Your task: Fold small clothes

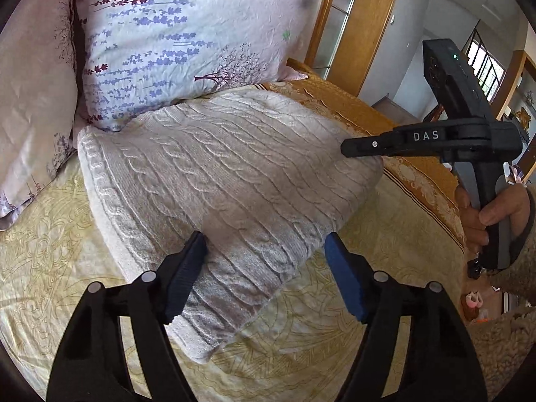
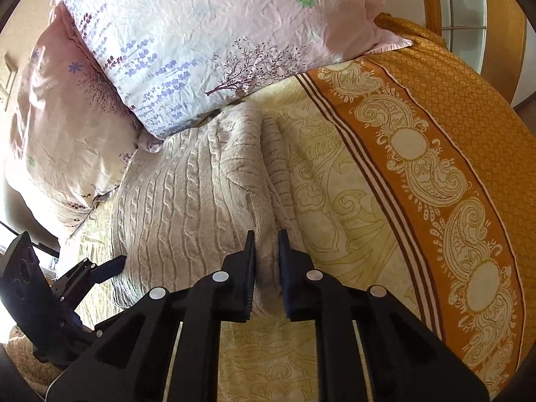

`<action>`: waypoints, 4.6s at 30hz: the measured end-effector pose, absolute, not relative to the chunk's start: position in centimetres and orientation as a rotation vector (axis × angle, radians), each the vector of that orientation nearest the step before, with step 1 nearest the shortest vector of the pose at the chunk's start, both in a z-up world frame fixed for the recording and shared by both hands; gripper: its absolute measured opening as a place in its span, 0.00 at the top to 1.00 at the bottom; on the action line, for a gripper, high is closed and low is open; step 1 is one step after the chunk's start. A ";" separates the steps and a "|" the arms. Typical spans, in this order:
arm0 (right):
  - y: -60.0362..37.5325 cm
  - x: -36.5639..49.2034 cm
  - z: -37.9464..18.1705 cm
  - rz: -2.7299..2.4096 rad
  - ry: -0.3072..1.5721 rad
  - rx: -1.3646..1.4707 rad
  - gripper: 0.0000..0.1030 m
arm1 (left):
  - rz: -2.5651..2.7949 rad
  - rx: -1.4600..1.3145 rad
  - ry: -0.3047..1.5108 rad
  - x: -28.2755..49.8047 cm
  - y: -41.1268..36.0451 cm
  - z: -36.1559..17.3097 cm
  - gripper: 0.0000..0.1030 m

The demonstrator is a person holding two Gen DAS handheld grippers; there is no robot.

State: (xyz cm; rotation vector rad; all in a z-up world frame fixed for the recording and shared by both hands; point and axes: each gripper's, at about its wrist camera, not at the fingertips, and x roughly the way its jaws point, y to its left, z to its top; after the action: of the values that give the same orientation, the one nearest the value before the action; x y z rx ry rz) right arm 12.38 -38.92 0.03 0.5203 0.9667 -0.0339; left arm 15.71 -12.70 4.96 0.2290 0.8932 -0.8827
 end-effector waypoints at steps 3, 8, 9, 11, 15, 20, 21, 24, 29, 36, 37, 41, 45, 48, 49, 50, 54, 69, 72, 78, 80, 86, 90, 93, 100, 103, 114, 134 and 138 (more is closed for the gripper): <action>-39.3 12.3 -1.3 -0.049 1.000 0.540 0.87 | -0.888 0.272 0.892 15.0 -13.7 4.4 0.22; -39.9 12.9 -1.1 -0.009 1.001 0.598 0.82 | -0.892 0.239 0.867 15.4 -12.9 5.1 0.21; -40.1 13.0 -0.7 0.000 0.986 0.610 0.74 | -0.889 0.188 0.858 15.7 -12.0 5.8 0.20; -40.8 13.2 0.5 0.003 0.929 0.630 0.47 | -0.860 0.089 0.837 16.4 -10.1 7.1 0.18; -42.4 16.0 2.2 0.024 0.865 0.717 0.31 | -0.703 -0.003 0.850 19.5 -8.2 8.0 0.10; -42.2 21.1 1.1 0.041 0.939 0.701 0.45 | -0.492 -0.005 1.021 24.9 -8.0 6.6 0.10; -42.2 21.8 0.7 0.040 0.956 0.695 0.48 | -0.474 -0.008 1.034 25.6 -7.8 6.3 0.10; -42.1 22.8 -0.5 0.039 0.988 0.711 0.52 | -0.449 0.006 1.059 26.8 -7.8 6.0 0.10; -41.9 23.5 -1.9 0.075 1.024 0.746 0.79 | -0.454 0.053 1.083 28.2 -9.1 4.9 0.09; -41.7 23.6 0.9 0.059 0.924 0.692 0.91 | -0.455 0.067 1.083 28.4 -9.8 4.6 0.08; -41.8 23.7 1.2 0.056 0.916 0.689 0.91 | -0.453 0.072 1.082 28.4 -9.9 4.7 0.08; -42.4 23.9 1.6 0.016 0.900 0.670 0.93 | -0.443 0.105 1.073 28.6 -10.6 4.7 0.07; -43.7 23.4 0.2 0.005 0.932 0.726 0.96 | -0.432 0.125 1.069 28.9 -11.4 4.6 0.03; -43.4 22.7 0.5 0.054 0.914 0.749 0.95 | -0.435 0.111 1.080 28.6 -11.0 4.3 0.02; -43.4 22.3 0.8 0.059 0.904 0.762 0.93 | -0.438 0.095 1.085 28.7 -10.8 4.3 0.02; -43.5 21.9 1.0 0.077 0.895 0.779 0.86 | -0.442 0.079 1.092 28.6 -10.4 4.3 0.02; -43.3 19.9 1.6 0.097 0.902 0.759 0.37 | -0.483 -0.009 1.117 28.4 -8.8 4.1 0.03; -41.2 16.2 -1.0 0.037 1.024 0.670 0.89 | -0.619 -0.074 1.170 27.0 -11.1 2.9 0.19; -41.3 16.0 -1.9 0.020 1.025 0.679 0.88 | -0.624 -0.055 1.174 26.5 -11.6 2.5 0.19; -42.2 16.2 -3.4 0.009 1.035 0.731 0.54 | -0.631 -0.132 1.206 27.1 -11.7 1.1 0.16; -42.8 15.8 -3.0 0.039 1.010 0.776 0.48 | -0.626 -0.201 1.207 27.5 -10.7 1.1 0.16; -44.5 16.9 -2.1 0.121 0.944 0.899 0.11 | -0.591 -0.325 1.237 29.2 -9.5 0.8 0.15; -45.1 19.2 -3.0 0.126 1.005 0.945 0.11 | -0.578 -0.261 1.241 29.6 -10.7 1.1 0.15; -44.7 20.5 -3.4 0.107 1.065 0.917 0.12 | -0.559 -0.193 1.232 29.6 -11.8 1.7 0.14; -43.8 21.5 -3.6 0.118 1.113 0.902 0.07 | -0.521 -0.119 1.254 30.6 -14.4 1.5 0.04; -43.7 21.7 -3.5 0.134 1.116 0.894 0.07 | -0.523 -0.100 1.262 30.7 -15.1 1.3 0.04; -42.1 23.8 -4.5 0.212 1.106 0.911 0.23 | -0.542 -0.098 1.276 31.6 -15.1 0.5 0.04; -40.3 24.8 -4.3 0.347 1.206 0.818 0.42 | -0.641 -0.402 1.302 32.9 -12.3 -0.9 0.29; -36.9 24.9 -2.2 0.358 1.208 0.558 0.42 | -0.636 -0.355 1.292 32.5 -12.7 -0.7 0.28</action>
State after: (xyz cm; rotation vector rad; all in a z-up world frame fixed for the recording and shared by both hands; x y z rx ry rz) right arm 24.91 -36.92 -2.16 0.5578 1.2082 0.3578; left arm 32.53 -12.72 -0.65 -0.3554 1.2922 -0.6362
